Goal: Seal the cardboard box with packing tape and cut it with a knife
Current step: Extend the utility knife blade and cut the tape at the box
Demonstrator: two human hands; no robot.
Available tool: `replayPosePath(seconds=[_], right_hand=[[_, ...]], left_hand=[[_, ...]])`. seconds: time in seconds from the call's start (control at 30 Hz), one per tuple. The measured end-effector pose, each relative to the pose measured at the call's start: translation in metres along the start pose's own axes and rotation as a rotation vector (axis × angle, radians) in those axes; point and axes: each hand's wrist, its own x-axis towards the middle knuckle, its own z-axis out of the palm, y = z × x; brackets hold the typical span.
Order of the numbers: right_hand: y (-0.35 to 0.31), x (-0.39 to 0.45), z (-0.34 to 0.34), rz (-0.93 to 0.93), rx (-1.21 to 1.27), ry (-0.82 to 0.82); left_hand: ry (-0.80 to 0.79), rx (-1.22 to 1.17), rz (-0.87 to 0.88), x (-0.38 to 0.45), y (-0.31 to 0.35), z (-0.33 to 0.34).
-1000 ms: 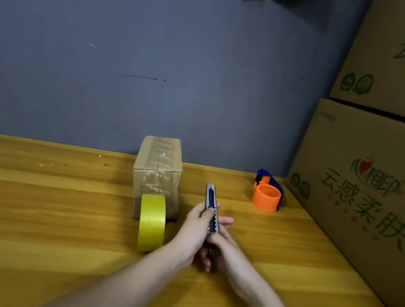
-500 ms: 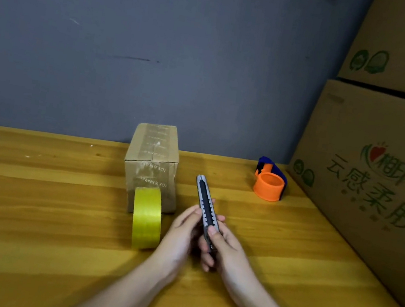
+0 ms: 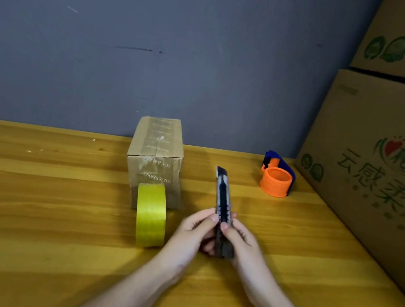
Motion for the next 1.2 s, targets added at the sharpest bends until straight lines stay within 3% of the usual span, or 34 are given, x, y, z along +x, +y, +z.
replayPosePath(seconds=[0.2,0.3,0.53,0.77,0.9,1.03,1.2], right_hand=[[0.0,-0.004,0.001,-0.021,0.006,-0.177],[0.0,-0.004,0.002,-0.028,-0.069,-0.103],[-0.002,-0.004,0.0,-0.043,-0.16,0.09],[-0.003,-0.004,0.002,-0.035,-0.16,0.155],[-0.004,-0.004,0.003,-0.028,-0.153,0.122],[-0.01,-0.006,0.005,-0.14,-0.095,0.045],[-0.027,-0.006,0.011,-0.241,-0.08,0.037]], left_hand=[[0.083,-0.085,-0.012,0.003,-0.002,-0.005],[0.031,-0.113,-0.012,-0.001,0.003,-0.003],[0.079,-0.004,-0.032,0.0,0.0,0.0],[0.069,0.067,0.006,-0.003,0.003,0.003],[0.069,0.177,0.096,-0.006,0.01,0.008],[0.076,0.385,0.189,-0.007,0.022,0.014],[0.027,0.414,0.186,-0.016,0.054,0.013]])
